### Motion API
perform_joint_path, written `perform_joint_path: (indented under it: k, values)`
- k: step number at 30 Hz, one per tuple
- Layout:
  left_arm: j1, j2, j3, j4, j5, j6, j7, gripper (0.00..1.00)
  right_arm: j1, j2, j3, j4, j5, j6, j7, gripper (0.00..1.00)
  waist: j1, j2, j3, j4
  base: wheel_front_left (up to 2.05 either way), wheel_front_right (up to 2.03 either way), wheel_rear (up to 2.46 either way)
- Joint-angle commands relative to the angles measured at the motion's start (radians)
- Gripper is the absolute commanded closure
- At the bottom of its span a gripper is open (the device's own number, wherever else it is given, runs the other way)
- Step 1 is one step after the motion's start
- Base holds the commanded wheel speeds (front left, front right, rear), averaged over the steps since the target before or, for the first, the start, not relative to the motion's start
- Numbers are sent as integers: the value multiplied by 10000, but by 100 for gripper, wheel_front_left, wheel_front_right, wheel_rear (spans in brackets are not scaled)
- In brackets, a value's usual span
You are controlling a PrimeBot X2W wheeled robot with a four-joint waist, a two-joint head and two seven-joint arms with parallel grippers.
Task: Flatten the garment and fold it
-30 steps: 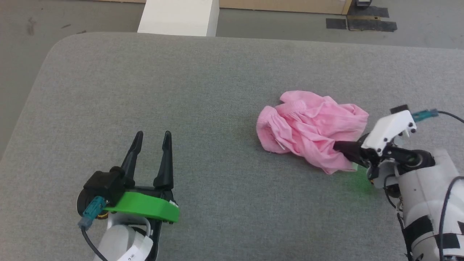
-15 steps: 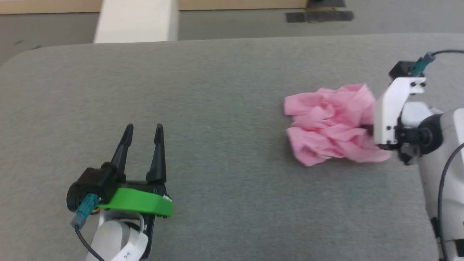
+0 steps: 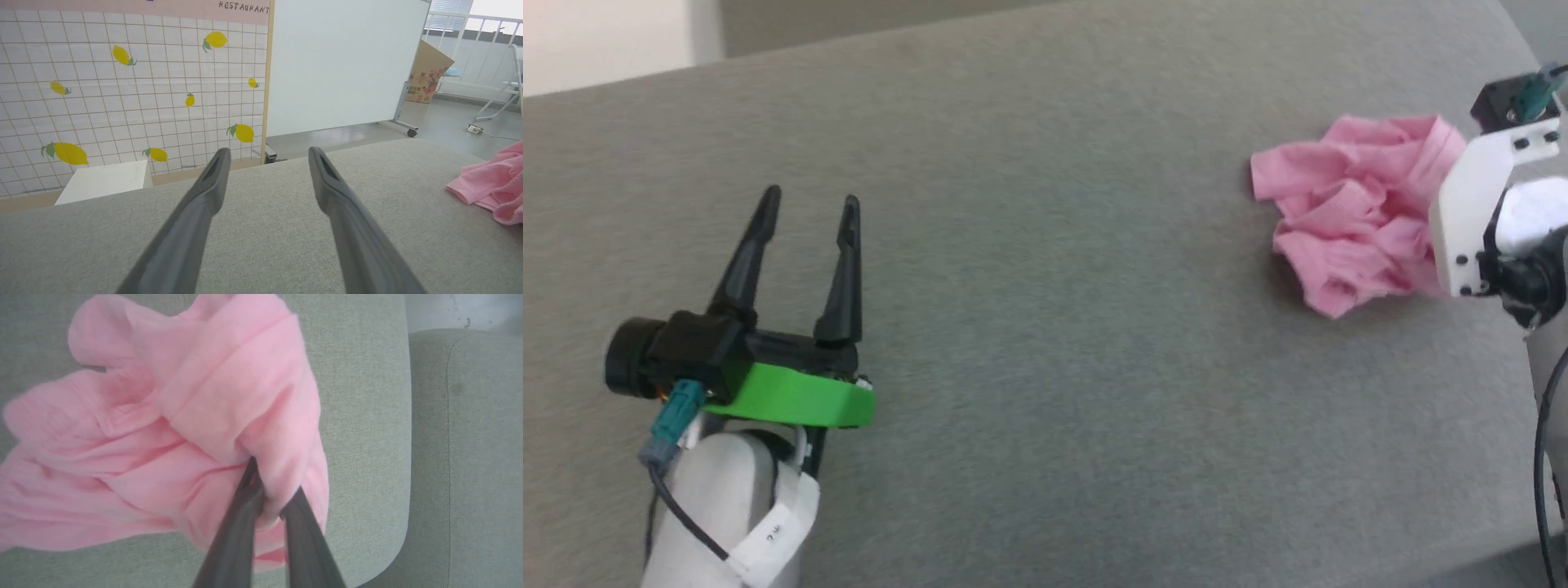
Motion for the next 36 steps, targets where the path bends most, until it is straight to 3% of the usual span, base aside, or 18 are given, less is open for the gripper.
perform_joint_path:
  k: [1,8,19,20,21,22,31,36]
  values:
    - [-221,214,0,-112,95,-37,38,0,-273,66,-51,197,-342,-13,-396,100,0,-1,1306,-1357,0,0,0]
    - [-619,709,-61,-739,220,-37,511,0,-1076,401,-1189,1281,-2313,-13,-2201,100,0,-1,2089,-1690,0,0,0]
    - [-699,1042,7,-1218,235,65,802,0,-1892,1063,-3915,2506,-4731,-13,-4397,100,0,-1,2606,-1105,0,0,0]
    - [-684,1035,5,-1197,214,76,772,0,-1930,1128,-4116,2632,-4916,-13,-4566,71,0,-1,2569,-1044,0,0,0]
    - [-671,1013,-9,-1167,197,87,737,0,-1949,1153,-4234,2727,-5079,-13,-4697,24,0,-1,2513,-993,0,0,0]
    - [-653,977,-24,-1111,169,101,683,0,-1971,1165,-4395,2836,-5261,-13,-4819,0,0,-1,2424,-932,0,0,0]
    - [-327,243,-272,-202,-200,188,64,0,-1702,1207,-5248,2787,-5223,-13,-6712,0,0,-1,830,-146,0,0,0]
    - [43,-238,-252,261,-452,183,-29,0,-926,1512,-4985,2483,-4252,-13,-7493,0,0,-1,-235,429,0,0,0]
